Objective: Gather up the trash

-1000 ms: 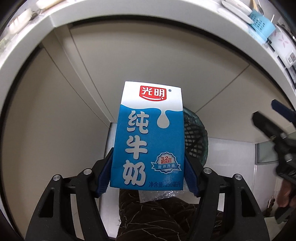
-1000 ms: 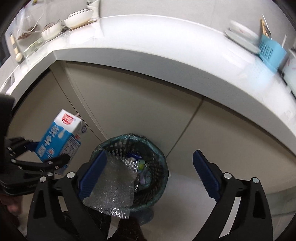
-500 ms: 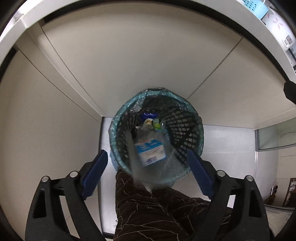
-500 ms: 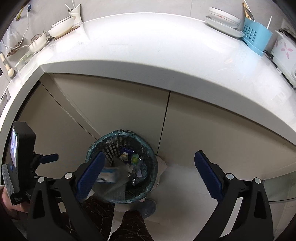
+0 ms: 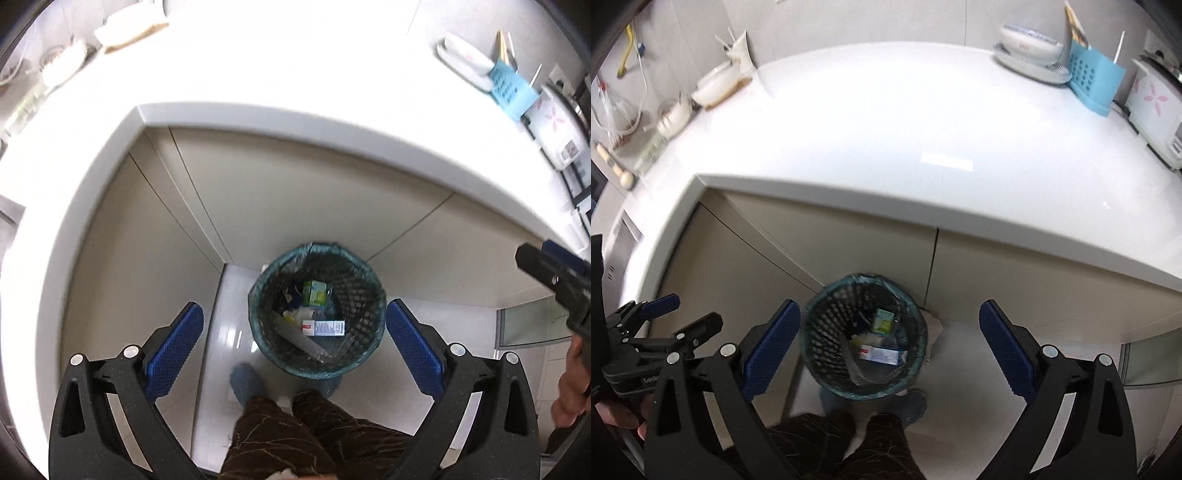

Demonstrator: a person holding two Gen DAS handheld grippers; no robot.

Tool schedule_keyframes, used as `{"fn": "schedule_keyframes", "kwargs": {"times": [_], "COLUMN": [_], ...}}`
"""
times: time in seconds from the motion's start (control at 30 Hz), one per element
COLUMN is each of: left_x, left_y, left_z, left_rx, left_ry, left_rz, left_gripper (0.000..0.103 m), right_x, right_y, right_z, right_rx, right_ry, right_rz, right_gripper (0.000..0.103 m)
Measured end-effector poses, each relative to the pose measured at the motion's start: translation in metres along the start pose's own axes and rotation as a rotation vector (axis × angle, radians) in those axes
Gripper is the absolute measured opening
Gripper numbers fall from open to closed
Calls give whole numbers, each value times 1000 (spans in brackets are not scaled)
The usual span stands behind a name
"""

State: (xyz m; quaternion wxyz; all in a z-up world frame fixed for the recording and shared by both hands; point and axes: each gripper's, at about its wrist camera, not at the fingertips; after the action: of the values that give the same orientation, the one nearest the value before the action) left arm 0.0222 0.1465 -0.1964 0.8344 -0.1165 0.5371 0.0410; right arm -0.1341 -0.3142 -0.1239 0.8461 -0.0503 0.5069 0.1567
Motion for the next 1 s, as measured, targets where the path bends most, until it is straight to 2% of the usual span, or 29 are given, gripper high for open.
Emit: {"fn": "schedule_keyframes", "kwargs": {"times": [0.17,0.33,0.43,0.5,0.67,1.0], "left_x": [-49,-80,-79,-74,-70,-69], "left_y": [-3,-5,-4,-2,-1,-7], "left_z": [21,27,29,30,30,29], "left_rx": [12,38,75,74,82,99], "left_ry": [-18,-50,-36,-16,-14,-22], "left_rz": [-22,-5,-22,-26,-31,-36], "left_gripper": [97,97,97,97,97,97], "right_x": [-49,-74,-74,-68,-67,-66], "right_y": [9,17,25,26,24,21], "right_z": [9,9,5,3,1,3], "right_rx": [44,88,63,72,84,89], "right_ry": [-38,-18,-10,20,16,24], "right_rz": [-5,-3,-34,-49,-74,-79], "right_gripper": [93,93,94,94,94,94]}}
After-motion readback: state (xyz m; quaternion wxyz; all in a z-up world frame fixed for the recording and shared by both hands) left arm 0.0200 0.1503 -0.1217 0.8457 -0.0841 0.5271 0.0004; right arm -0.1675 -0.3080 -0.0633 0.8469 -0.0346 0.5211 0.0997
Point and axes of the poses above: each gripper's, at about its wrist camera, not at the fingertips, and x roughly the way its jaws point, y to its left, z to its top, and after that the axes turned 2 degrees about -z, right-handed
